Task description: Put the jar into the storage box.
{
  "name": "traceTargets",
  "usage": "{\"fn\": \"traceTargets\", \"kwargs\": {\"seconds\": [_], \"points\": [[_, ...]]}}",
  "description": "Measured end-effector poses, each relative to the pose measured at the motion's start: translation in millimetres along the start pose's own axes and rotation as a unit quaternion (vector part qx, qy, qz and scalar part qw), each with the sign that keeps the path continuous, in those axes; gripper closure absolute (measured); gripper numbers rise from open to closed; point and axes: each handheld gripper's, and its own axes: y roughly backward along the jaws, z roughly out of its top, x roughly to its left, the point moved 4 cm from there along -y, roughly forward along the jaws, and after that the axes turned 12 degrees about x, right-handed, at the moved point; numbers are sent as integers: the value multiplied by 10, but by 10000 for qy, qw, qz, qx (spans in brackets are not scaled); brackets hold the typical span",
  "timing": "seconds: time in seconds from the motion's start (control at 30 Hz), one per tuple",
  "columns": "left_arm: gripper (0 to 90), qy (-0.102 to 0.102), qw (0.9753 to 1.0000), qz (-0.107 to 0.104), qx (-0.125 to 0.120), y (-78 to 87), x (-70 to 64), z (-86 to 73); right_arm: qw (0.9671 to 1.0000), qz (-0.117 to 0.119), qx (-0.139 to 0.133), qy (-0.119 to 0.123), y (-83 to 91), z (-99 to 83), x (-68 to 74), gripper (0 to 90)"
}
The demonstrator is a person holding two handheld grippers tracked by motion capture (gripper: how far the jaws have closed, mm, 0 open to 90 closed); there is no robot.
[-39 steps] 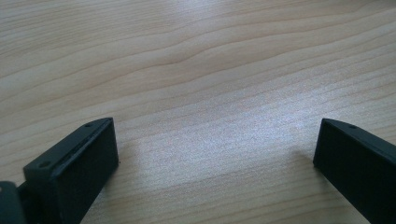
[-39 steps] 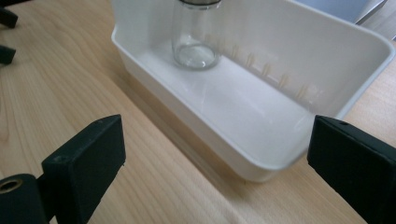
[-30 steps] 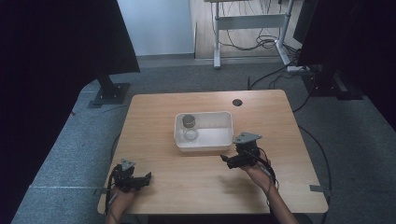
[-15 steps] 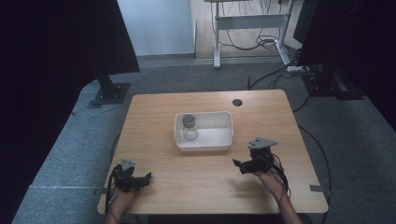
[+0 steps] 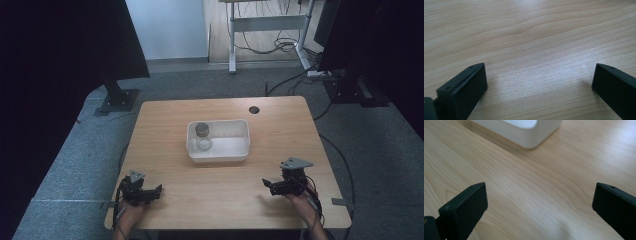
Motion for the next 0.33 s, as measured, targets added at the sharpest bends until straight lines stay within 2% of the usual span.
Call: {"fn": "traceTargets", "kwargs": {"seconds": [0.33], "points": [[0, 1, 10000, 0, 1, 0, 0, 0, 9994, -124, 268, -187, -56, -244, -81, 0]]}}
